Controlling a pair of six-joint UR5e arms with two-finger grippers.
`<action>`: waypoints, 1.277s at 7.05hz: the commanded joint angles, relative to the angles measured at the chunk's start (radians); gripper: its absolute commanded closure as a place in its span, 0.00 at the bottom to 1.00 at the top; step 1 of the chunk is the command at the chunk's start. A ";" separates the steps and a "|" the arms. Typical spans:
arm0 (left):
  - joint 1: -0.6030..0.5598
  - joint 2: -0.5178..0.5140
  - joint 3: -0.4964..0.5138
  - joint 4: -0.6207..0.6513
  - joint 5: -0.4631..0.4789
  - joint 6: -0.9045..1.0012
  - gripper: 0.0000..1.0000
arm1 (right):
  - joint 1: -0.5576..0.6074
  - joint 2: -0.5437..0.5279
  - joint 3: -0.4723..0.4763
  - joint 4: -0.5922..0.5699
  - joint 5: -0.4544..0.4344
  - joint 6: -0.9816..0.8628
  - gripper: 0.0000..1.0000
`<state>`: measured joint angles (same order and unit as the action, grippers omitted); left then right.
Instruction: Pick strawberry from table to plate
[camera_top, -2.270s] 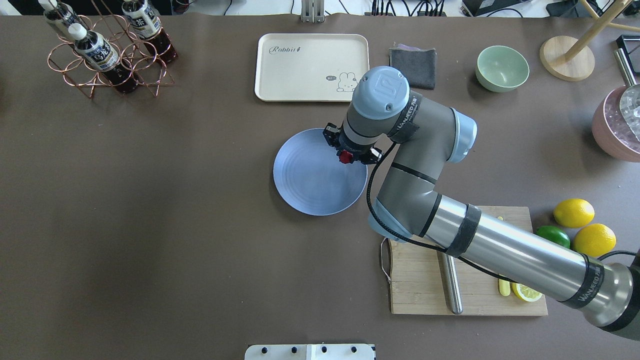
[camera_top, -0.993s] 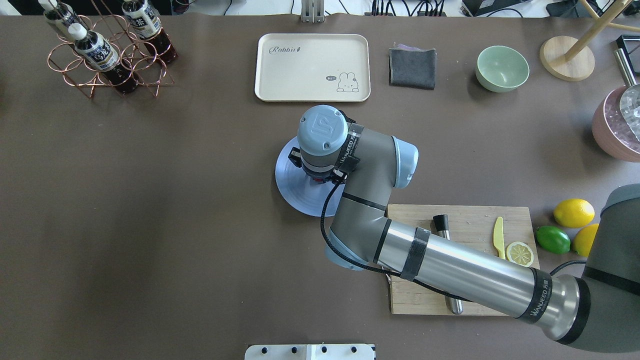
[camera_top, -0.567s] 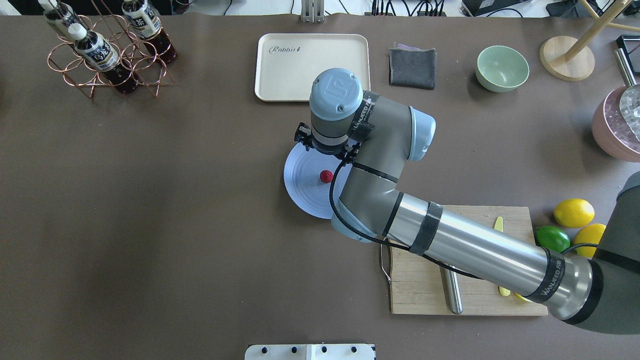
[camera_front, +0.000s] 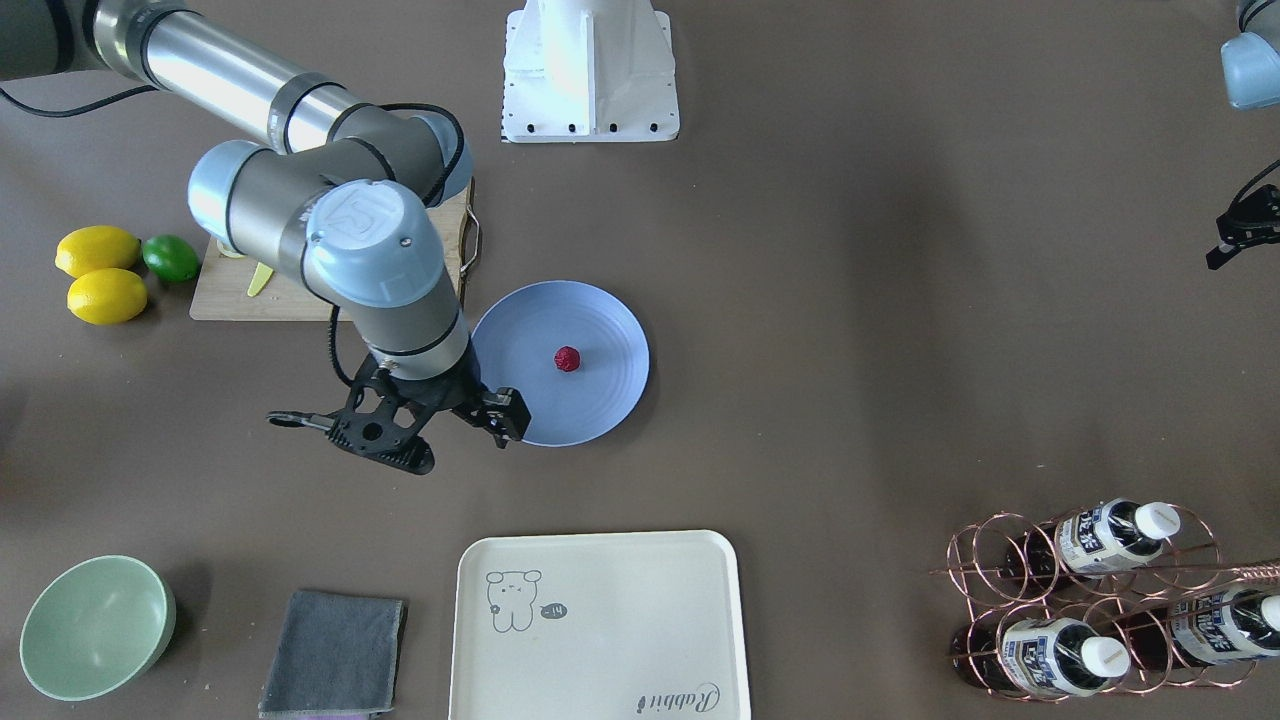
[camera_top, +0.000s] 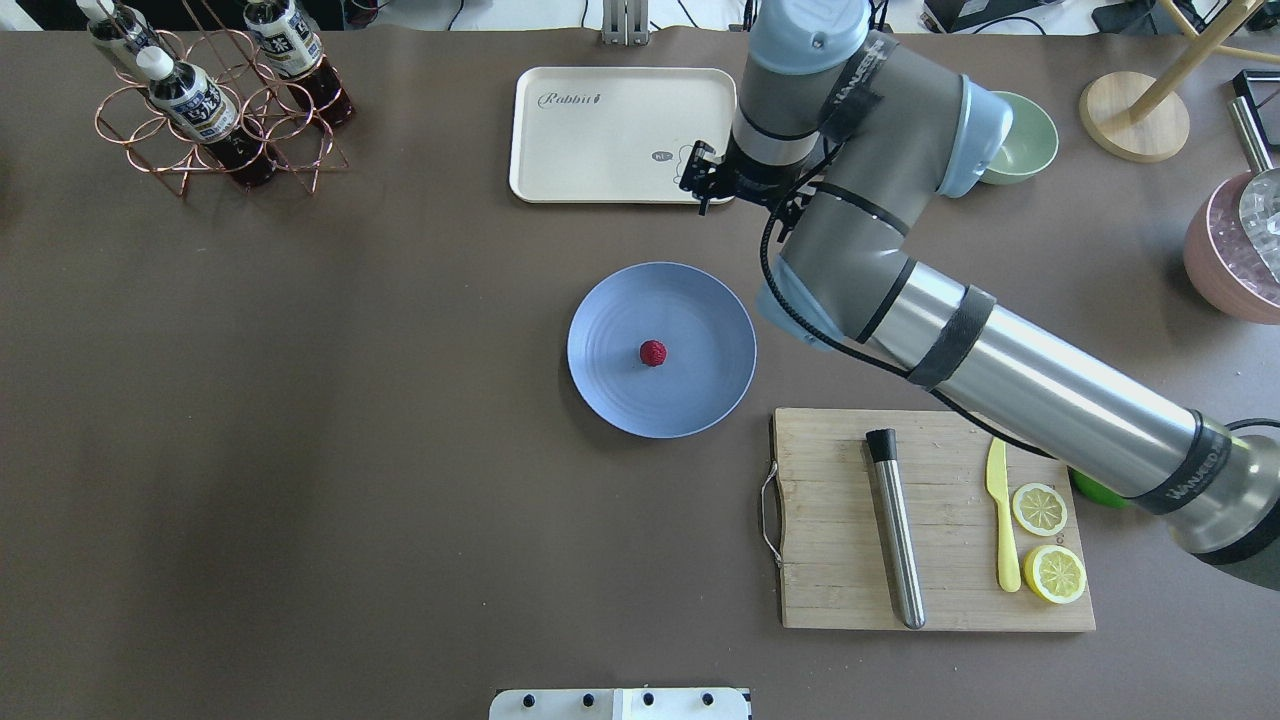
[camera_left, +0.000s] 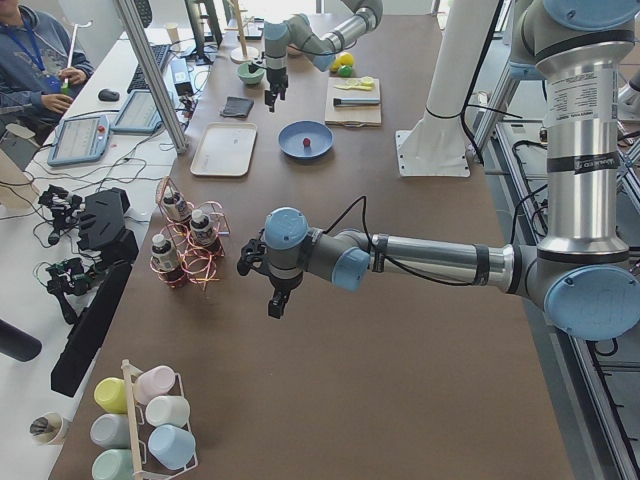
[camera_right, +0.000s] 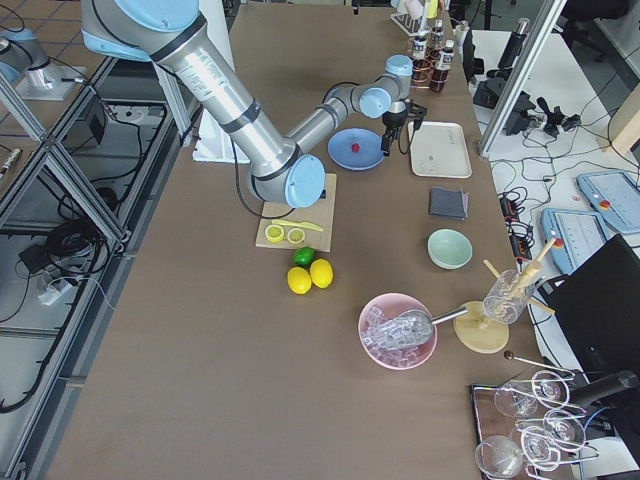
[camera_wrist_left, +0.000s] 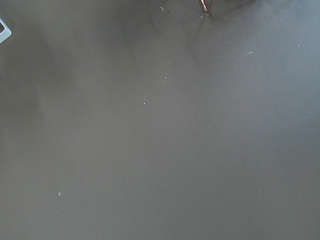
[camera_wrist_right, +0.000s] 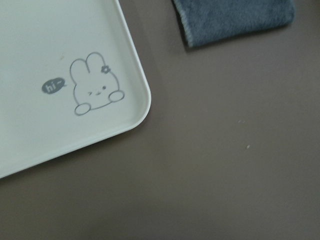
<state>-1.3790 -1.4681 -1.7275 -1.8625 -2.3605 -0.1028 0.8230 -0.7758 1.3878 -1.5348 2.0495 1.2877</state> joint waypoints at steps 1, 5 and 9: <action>0.001 -0.003 0.002 0.096 0.000 0.000 0.00 | 0.170 -0.127 0.055 -0.028 0.090 -0.285 0.00; -0.005 -0.018 -0.004 0.227 0.000 0.003 0.00 | 0.454 -0.423 0.253 -0.206 0.124 -0.938 0.00; -0.152 -0.054 -0.006 0.388 0.003 0.003 0.00 | 0.697 -0.615 0.206 -0.200 0.130 -1.351 0.00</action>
<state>-1.4957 -1.5123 -1.7339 -1.4991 -2.3594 -0.1001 1.4569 -1.3412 1.6162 -1.7399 2.1759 0.0344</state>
